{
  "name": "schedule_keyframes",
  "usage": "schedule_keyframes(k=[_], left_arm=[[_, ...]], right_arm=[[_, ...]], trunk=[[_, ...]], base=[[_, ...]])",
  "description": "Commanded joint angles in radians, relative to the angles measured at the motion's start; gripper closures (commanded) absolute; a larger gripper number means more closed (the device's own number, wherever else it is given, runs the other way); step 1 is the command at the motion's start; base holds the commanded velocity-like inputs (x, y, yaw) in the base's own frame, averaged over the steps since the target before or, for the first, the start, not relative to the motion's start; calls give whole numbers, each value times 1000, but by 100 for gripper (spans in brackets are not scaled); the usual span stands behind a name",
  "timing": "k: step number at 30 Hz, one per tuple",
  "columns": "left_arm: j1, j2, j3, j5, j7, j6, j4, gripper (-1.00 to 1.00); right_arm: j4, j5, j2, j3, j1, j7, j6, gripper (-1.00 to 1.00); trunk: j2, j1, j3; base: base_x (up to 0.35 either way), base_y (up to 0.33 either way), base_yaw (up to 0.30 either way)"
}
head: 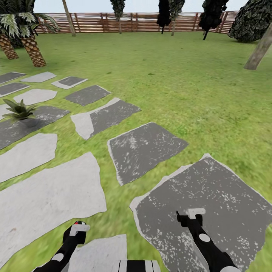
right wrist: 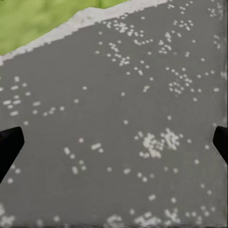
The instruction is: Pick up the pesticide atomizer in the garden and spray insectifuge to fully cover both potted plants in the garden.
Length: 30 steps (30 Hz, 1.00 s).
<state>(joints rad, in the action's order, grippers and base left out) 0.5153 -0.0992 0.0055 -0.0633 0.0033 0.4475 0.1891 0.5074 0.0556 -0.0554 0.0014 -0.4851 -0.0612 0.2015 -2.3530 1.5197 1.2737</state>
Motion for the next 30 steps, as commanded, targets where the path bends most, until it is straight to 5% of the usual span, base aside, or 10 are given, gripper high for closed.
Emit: schedule_keyframes(k=[1,21,30], left_arm=[[0,0,1,-6,0,3,0,100],[0,2,1,-6,0,4,0,100],[0,1,1,-7,0,6,0,100]], right_arm=[[-1,6,0,0,-1,-4,3,-100],[0,6,2,0,-1,-5,3,-100],[-1,6,0,0,0,-3,3,-100]], trunk=[[7,-4,-3],[147,-81,-68],[147,-81,-75]], base=[[0,0,-288],[0,0,-58],[0,0,-192]])
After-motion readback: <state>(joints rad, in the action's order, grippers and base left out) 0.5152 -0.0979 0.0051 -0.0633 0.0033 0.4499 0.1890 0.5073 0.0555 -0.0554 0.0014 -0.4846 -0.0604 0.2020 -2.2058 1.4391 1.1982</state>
